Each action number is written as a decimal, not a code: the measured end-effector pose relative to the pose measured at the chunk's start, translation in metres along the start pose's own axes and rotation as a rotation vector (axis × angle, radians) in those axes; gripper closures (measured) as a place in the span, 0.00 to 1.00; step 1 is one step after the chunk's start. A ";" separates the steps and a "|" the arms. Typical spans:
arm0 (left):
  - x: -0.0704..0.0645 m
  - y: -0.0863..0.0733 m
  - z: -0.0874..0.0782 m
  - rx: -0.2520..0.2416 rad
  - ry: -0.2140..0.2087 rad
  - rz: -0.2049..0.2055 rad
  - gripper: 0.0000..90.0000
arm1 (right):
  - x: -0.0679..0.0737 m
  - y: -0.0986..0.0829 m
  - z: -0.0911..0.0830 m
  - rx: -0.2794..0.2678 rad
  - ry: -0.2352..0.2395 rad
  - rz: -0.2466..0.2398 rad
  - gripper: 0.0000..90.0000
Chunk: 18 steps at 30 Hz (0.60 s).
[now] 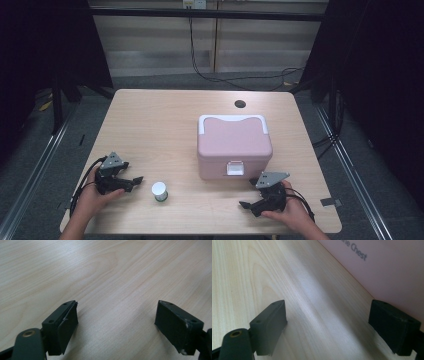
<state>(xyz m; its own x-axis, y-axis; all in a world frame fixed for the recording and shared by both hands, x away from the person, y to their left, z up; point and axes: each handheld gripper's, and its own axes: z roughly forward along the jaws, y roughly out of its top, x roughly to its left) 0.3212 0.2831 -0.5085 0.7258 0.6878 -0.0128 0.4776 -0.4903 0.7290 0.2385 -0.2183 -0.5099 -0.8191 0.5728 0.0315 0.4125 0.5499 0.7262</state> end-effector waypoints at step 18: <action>-0.004 0.061 -0.005 0.209 -0.114 -0.099 0.31 | -0.050 -0.022 -0.058 0.117 -0.095 0.180 0.80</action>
<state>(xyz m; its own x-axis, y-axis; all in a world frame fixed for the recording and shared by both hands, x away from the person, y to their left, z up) 0.3447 0.2531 -0.4608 0.7157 0.6791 -0.1628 0.6327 -0.5319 0.5628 0.2468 -0.2941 -0.4874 -0.6893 0.7196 0.0839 0.5962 0.4975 0.6301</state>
